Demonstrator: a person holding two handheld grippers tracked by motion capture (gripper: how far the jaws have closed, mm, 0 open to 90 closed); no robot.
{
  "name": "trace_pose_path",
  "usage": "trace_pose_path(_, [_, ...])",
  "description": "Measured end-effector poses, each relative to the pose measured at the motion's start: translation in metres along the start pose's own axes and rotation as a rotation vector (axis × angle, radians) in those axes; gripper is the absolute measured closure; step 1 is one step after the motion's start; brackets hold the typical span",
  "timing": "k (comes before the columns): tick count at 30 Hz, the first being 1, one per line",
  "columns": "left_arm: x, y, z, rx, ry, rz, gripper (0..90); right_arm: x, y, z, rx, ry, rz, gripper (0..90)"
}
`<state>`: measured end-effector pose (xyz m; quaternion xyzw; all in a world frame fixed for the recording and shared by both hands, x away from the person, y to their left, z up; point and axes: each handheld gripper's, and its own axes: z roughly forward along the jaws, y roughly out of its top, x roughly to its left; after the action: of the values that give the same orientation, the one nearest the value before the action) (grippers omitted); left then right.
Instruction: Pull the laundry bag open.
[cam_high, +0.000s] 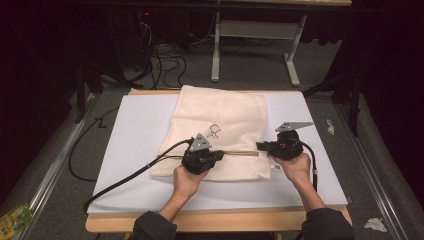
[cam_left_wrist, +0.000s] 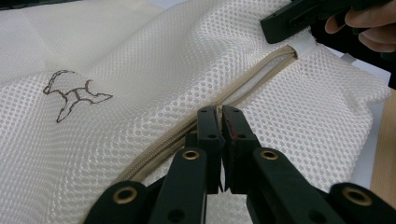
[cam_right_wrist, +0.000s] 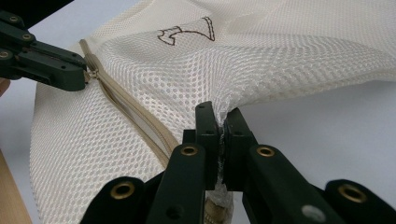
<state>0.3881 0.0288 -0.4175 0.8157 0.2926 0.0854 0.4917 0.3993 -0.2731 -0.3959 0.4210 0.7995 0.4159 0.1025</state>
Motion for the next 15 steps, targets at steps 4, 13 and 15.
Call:
trace_pose_path(4, [0.0021, -0.0008, -0.0022, -0.003, 0.003, -0.006, 87.2, -0.0005, -0.0007, -0.0004, 0.002, -0.005, 0.007, 88.9])
trace_pose_path(13, [0.0021, -0.0014, -0.0044, -0.004, 0.007, 0.001, 87.2, -0.0007, -0.001, -0.0003, 0.008, -0.008, 0.005, 88.9])
trace_pose_path(15, [0.0025, -0.0017, -0.0055, -0.007, 0.011, 0.0, 87.2, -0.0011, -0.0011, -0.0003, 0.007, -0.011, 0.001, 88.9])
